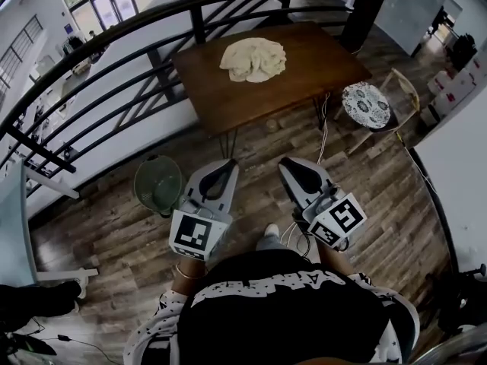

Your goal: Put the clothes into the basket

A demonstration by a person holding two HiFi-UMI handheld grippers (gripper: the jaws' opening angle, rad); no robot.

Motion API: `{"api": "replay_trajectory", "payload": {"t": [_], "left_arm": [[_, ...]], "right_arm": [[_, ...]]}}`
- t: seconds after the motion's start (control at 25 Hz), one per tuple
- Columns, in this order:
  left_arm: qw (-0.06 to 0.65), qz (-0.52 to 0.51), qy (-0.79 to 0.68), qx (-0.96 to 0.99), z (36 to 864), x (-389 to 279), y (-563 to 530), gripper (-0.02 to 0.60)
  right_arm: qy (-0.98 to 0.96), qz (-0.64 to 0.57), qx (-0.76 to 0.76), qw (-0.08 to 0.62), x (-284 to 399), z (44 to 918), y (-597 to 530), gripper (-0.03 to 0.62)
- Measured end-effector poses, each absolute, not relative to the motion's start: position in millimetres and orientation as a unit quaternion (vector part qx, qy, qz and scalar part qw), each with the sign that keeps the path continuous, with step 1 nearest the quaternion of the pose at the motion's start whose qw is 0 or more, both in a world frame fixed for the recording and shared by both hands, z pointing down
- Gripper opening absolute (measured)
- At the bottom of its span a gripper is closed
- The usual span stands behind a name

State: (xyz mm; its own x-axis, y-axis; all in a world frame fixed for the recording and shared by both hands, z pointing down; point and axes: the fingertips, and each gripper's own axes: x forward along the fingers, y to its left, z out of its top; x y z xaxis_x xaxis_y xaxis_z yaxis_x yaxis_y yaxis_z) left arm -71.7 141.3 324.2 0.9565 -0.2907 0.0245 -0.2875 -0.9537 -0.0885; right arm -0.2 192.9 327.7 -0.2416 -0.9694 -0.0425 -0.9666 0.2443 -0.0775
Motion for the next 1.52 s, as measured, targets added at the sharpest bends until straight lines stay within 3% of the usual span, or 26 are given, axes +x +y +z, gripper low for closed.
{"api": "replay_trajectory", "payload": {"t": [1.52], "left_arm": [[0.051, -0.074, 0.225, -0.97, 318, 41, 105, 0.015]], "right_arm": [[0.826, -0.034, -0.558, 0.071, 125, 330, 144, 0.032]]}}
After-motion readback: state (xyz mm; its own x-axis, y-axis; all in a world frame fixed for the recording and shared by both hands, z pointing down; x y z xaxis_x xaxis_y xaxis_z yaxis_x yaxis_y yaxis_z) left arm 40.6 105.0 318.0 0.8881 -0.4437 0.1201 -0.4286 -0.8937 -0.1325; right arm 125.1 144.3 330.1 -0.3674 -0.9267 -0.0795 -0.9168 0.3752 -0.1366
